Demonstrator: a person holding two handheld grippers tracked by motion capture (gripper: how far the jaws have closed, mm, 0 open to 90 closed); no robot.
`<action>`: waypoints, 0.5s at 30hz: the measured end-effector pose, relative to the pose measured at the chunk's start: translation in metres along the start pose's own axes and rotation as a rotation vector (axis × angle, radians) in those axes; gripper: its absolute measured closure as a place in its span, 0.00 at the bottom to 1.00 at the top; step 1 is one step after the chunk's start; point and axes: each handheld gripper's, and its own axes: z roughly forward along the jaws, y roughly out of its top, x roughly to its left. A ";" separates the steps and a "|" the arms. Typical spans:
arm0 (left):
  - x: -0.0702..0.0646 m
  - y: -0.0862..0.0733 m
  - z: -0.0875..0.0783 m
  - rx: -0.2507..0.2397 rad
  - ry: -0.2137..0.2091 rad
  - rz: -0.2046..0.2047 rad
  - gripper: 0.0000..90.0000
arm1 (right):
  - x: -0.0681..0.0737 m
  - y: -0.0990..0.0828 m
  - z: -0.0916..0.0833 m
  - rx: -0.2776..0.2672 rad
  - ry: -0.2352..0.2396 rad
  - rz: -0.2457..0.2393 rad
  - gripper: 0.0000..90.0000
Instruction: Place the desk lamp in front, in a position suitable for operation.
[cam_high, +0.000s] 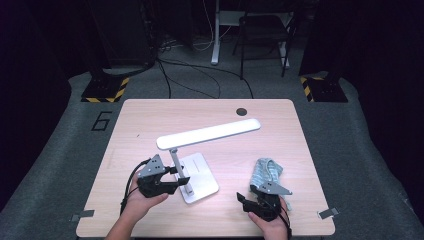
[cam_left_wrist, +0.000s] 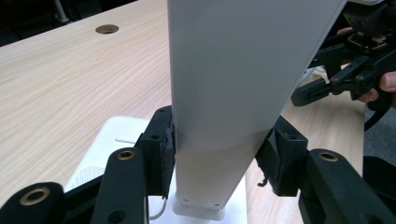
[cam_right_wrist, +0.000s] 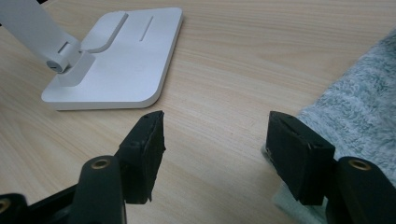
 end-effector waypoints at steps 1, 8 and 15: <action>0.000 0.000 0.000 0.000 0.000 0.000 0.57 | 0.000 0.000 0.000 0.000 0.000 0.000 0.41; 0.001 -0.003 -0.010 0.015 -0.018 0.004 0.57 | 0.001 0.000 0.001 -0.003 0.004 0.003 0.41; 0.005 -0.004 -0.016 -0.010 -0.038 -0.054 0.53 | -0.001 0.000 -0.001 -0.007 0.003 0.006 0.41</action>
